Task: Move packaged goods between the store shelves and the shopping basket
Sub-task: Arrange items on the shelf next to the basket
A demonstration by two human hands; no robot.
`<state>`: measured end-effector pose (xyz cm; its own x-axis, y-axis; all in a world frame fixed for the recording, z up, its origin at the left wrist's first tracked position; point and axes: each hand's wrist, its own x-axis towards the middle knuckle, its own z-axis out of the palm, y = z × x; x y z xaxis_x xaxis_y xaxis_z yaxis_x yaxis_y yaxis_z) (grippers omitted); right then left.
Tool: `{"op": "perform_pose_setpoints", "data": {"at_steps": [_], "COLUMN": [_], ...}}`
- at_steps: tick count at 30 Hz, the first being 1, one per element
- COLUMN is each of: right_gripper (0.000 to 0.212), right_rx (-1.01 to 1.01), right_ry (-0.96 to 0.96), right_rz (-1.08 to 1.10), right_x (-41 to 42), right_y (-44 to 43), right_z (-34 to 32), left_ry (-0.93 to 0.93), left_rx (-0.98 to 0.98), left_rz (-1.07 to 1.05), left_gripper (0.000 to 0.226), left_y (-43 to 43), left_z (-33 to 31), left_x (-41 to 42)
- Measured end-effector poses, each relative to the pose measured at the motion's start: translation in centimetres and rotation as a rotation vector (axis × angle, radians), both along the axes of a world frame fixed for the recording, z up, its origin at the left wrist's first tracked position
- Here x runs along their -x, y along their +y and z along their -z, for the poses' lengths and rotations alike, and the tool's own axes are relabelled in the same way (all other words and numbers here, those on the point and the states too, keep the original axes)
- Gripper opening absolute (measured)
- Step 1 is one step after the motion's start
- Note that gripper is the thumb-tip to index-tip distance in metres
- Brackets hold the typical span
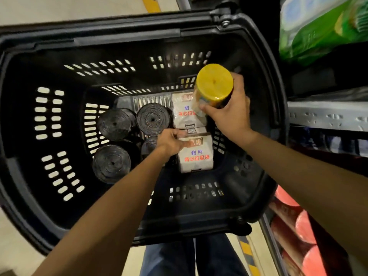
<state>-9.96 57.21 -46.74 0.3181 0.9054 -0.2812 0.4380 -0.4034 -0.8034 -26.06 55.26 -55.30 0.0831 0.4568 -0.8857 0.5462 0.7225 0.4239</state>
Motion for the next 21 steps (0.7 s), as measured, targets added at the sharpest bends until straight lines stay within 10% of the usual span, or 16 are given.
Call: {"op": "perform_pose_setpoints", "data": {"at_steps": [11,21], "right_gripper": [0.075,0.076], "right_rx": [0.035,0.1], "right_ry": [0.03,0.013], "right_rz": [0.026,0.045], "right_x": [0.2,0.0], "right_y": [-1.4,-2.1], "right_z": [0.6,-1.5], "left_ry": [0.017,0.227], "left_rx": [-0.075,-0.281], "left_rz": [-0.083,0.258], "left_gripper": [0.037,0.047], "left_y": [-0.2,0.2], "left_z": [-0.9,-5.0], "left_x": [-1.1,-2.0]}}
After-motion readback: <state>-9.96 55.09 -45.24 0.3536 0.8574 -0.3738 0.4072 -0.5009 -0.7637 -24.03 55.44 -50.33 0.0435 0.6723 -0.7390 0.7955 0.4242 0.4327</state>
